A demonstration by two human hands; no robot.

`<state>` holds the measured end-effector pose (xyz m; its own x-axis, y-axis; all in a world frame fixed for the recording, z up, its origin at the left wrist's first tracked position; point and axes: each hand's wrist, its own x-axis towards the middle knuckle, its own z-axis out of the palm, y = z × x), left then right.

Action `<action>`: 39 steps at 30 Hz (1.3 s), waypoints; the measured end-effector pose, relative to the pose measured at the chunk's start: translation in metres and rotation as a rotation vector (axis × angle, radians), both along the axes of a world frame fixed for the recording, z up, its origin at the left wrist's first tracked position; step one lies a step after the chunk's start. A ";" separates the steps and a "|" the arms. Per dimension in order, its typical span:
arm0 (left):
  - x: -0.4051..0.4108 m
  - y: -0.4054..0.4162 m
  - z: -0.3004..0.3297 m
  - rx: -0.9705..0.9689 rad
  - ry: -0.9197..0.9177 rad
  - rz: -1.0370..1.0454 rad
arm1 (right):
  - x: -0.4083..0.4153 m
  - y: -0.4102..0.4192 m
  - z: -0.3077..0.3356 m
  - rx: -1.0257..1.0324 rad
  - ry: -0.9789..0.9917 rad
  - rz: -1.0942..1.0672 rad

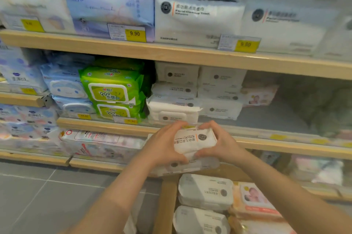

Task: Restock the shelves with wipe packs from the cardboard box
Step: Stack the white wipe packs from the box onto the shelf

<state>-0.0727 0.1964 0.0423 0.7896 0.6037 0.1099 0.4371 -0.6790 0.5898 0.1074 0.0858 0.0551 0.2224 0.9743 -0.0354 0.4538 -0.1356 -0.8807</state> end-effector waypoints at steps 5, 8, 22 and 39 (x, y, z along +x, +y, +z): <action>0.026 0.002 0.004 0.004 -0.165 0.051 | 0.050 -0.035 0.018 0.029 -0.030 -0.130; 0.035 0.017 0.001 0.018 -0.280 0.134 | 0.086 -0.052 0.028 0.071 -0.135 -0.242; 0.092 0.095 -0.024 0.460 0.447 0.169 | 0.168 0.011 0.038 0.124 -0.096 -0.373; 0.123 0.068 -0.015 0.427 0.308 0.140 | 0.175 0.047 -0.013 -0.031 -0.707 -0.110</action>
<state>0.0499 0.2641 0.0272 0.7396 0.6574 0.1445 0.6493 -0.7534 0.1042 0.2821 0.1331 0.0416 0.2993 0.9457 0.1265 0.8969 -0.2336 -0.3755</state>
